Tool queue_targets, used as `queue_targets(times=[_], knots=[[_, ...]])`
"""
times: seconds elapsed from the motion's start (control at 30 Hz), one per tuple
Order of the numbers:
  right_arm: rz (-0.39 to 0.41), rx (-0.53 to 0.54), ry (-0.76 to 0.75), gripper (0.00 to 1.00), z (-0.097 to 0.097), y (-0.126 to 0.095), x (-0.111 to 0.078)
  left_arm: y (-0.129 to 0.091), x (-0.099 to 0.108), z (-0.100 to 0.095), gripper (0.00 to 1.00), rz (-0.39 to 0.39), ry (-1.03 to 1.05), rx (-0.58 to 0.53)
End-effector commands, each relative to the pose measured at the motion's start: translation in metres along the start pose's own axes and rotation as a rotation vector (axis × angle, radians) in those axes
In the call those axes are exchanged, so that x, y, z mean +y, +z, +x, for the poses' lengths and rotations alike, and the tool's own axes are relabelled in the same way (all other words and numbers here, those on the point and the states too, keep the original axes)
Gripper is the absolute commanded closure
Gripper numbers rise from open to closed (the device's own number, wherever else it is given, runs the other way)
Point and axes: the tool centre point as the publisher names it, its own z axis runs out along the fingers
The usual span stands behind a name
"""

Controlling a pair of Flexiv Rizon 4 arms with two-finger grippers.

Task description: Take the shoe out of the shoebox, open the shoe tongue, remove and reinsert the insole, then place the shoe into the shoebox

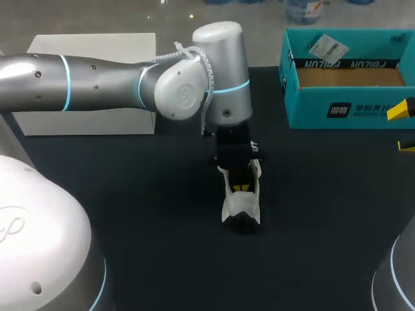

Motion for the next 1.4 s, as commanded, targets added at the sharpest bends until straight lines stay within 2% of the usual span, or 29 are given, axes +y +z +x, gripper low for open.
queue_targets(times=[0.03, 0.17, 0.3, 0.47, 0.87, 1.17, 1.27, 1.4], knots=[[-0.003, -0.003, 0.001, 0.00, 0.000, 0.000, -0.002, -0.012, -0.007, -0.002, 1.00, -0.080, 0.010, 0.007], [-0.003, -0.003, 0.001, 0.00, 0.000, 0.000, -0.002, -0.033, -0.007, -0.004, 1.00, -0.139, 0.015, -0.005], [-0.003, -0.003, 0.001, 0.00, 0.000, 0.000, -0.002, -0.036, -0.008, -0.003, 1.00, -0.160, 0.029, 0.011], [-0.003, -0.003, 0.001, 0.00, 0.000, 0.000, -0.002, -0.020, -0.006, 0.000, 1.00, -0.150, 0.045, 0.018], [-0.003, -0.003, 0.001, 0.00, 0.000, 0.000, -0.002, 0.016, 0.008, 0.003, 1.00, -0.215, 0.017, 0.055], [-0.003, -0.003, 0.001, 0.00, 0.000, 0.000, -0.002, 0.028, 0.016, 0.004, 1.00, -0.230, -0.007, 0.053], [-0.003, -0.003, 0.001, 0.00, 0.000, 0.000, -0.002, 0.020, 0.012, 0.003, 1.00, -0.232, -0.002, 0.068], [-0.003, -0.003, 0.001, 0.00, 0.000, 0.000, -0.002, -0.008, 0.012, 0.002, 1.00, -0.261, -0.025, 0.062]])
